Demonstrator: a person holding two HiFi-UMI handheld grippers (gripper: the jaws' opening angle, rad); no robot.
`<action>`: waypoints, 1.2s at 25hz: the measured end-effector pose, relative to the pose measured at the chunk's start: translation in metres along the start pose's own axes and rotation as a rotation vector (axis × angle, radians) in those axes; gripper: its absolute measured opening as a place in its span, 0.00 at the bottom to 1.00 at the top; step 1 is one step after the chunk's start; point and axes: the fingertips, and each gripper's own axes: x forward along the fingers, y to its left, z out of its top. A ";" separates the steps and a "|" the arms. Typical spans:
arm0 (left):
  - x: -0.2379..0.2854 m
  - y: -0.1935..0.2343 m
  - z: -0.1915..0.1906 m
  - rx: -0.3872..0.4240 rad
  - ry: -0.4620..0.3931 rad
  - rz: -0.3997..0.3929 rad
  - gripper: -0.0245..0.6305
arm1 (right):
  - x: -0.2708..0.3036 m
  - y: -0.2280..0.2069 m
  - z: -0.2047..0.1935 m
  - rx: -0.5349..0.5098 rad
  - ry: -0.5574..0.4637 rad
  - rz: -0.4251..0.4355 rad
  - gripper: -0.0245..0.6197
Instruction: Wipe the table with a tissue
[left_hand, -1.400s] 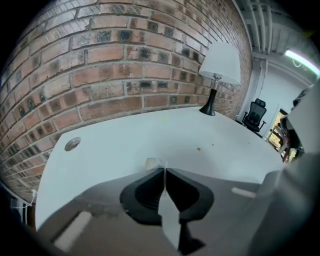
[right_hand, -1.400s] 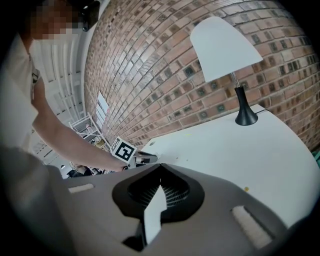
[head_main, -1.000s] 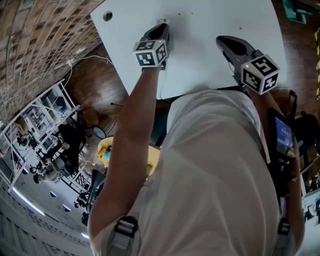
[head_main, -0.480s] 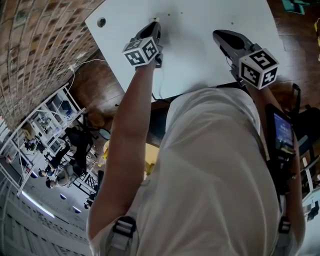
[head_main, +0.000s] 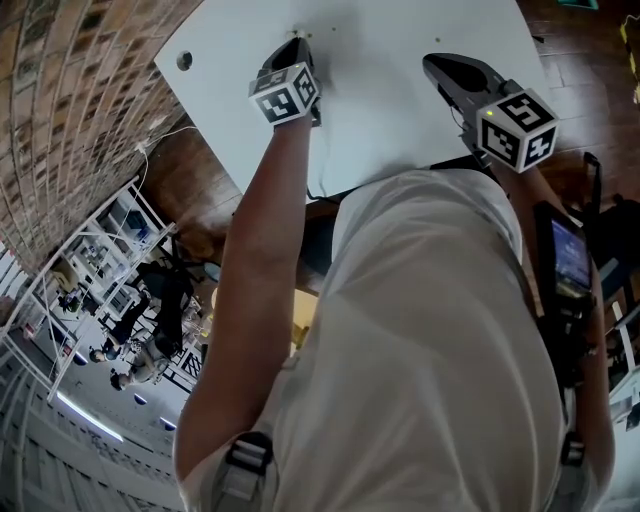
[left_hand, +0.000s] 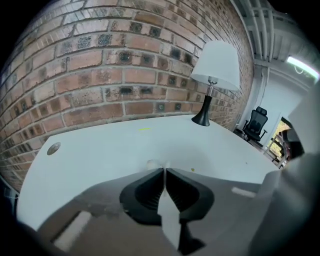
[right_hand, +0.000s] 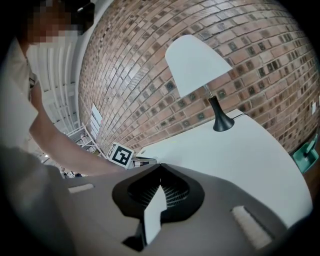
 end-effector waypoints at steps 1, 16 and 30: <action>0.002 -0.004 -0.001 0.000 0.001 0.006 0.07 | -0.005 -0.004 0.001 0.000 0.000 -0.001 0.05; 0.012 -0.045 -0.005 0.006 0.030 -0.003 0.07 | -0.033 -0.020 0.006 0.004 -0.006 0.021 0.05; 0.025 -0.088 -0.004 0.004 0.043 -0.048 0.07 | -0.037 -0.023 0.000 0.010 0.002 0.020 0.05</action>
